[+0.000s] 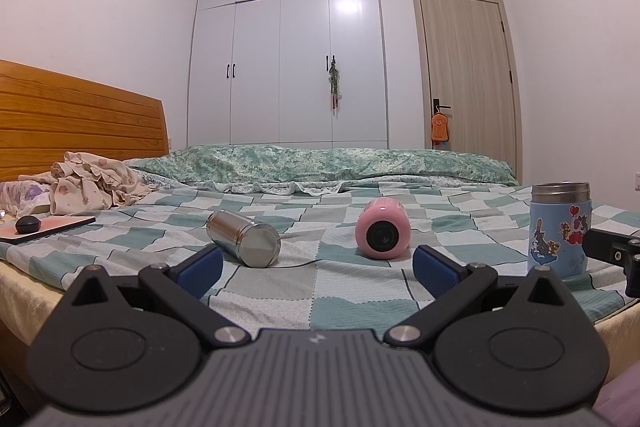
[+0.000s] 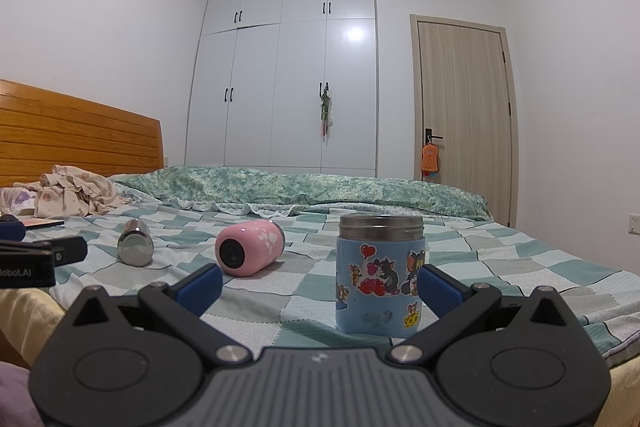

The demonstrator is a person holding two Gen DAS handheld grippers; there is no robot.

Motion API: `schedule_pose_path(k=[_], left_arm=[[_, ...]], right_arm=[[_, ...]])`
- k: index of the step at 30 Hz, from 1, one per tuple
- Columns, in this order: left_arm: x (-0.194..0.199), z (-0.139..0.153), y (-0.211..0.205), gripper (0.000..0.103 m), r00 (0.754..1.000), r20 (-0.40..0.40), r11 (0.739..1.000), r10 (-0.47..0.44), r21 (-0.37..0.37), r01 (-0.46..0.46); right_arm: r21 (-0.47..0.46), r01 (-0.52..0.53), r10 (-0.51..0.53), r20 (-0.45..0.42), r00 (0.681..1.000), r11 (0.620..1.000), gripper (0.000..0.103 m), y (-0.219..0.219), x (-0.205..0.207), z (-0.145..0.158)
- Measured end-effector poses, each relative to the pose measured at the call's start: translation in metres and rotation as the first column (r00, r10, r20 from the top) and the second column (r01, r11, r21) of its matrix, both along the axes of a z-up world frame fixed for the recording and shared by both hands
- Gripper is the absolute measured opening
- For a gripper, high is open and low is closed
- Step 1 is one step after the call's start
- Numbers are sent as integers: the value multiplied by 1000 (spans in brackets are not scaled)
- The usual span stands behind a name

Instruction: Flip cup upright

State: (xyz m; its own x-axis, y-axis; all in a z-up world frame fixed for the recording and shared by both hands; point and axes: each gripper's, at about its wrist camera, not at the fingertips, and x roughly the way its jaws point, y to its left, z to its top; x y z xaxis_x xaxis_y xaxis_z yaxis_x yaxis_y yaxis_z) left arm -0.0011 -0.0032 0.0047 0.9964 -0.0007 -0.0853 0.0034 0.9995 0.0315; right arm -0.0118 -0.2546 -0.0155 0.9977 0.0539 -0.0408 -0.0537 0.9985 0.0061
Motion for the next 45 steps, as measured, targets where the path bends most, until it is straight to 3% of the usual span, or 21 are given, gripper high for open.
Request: schedule_pose_path(k=[10,16,23,35,39,42,45], left_arm=[[-1,4,2,103,1000,6,1000,-6,-8,6],[9,23,14,103,1000,15,1000,13,-11,-13],[43,54,51,103,999,40,1000,24,2,-24],[140,79,98,103,1000,-14,997,-6,76,7],[186,78,106,103,994,-75,991,-74,105,81],[223,73,113,103,975,-130,975,-179,109,193],[255,70,113,103,962,-165,964,-217,120,238]], right_arm=[[-17,-8,8,12,1000,1000,103,2,-3,3],[-67,-59,62,51,997,996,103,17,-5,17],[-151,-125,131,34,991,981,103,55,26,45],[-199,-171,149,-125,981,965,103,136,150,98],[-190,-157,112,-229,967,969,103,147,201,110],[-181,-132,70,-317,946,975,103,148,240,110],[-171,-105,31,-389,921,980,103,149,278,107]])
